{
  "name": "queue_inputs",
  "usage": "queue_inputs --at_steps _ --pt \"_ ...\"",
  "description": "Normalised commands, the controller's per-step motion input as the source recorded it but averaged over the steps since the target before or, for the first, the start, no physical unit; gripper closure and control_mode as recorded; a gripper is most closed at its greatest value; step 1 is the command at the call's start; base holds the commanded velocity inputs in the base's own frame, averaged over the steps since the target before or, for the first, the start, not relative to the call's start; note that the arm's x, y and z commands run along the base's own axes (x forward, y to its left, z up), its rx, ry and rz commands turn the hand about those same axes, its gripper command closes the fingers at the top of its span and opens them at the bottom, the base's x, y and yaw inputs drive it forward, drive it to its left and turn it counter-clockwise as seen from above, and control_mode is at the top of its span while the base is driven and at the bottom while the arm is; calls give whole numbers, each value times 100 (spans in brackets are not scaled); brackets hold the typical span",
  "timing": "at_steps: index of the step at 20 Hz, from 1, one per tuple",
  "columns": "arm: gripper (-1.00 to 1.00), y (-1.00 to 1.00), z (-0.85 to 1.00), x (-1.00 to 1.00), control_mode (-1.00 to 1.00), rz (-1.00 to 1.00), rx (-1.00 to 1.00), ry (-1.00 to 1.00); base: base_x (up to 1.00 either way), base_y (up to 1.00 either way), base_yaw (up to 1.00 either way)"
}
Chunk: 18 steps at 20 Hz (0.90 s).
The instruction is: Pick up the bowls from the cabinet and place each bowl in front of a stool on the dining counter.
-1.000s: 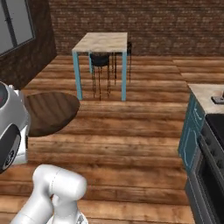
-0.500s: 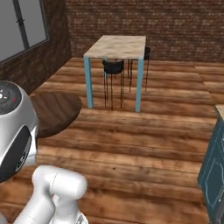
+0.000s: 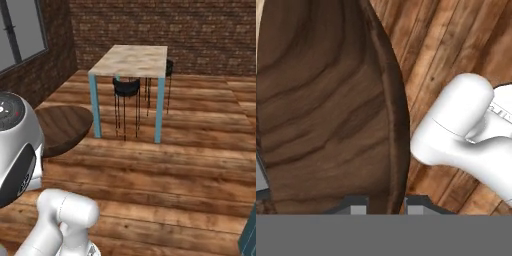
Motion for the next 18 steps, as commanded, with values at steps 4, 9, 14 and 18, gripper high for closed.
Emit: queue_inputs --at_steps 4,9,14,18 --pt "100 0 0 0 100 0 0 0 100 35 0" --pt "100 0 0 0 100 0 0 0 100 35 0" --pt "100 0 0 0 100 0 0 0 100 32 0" --pt "100 0 0 0 100 0 0 0 100 29 0"
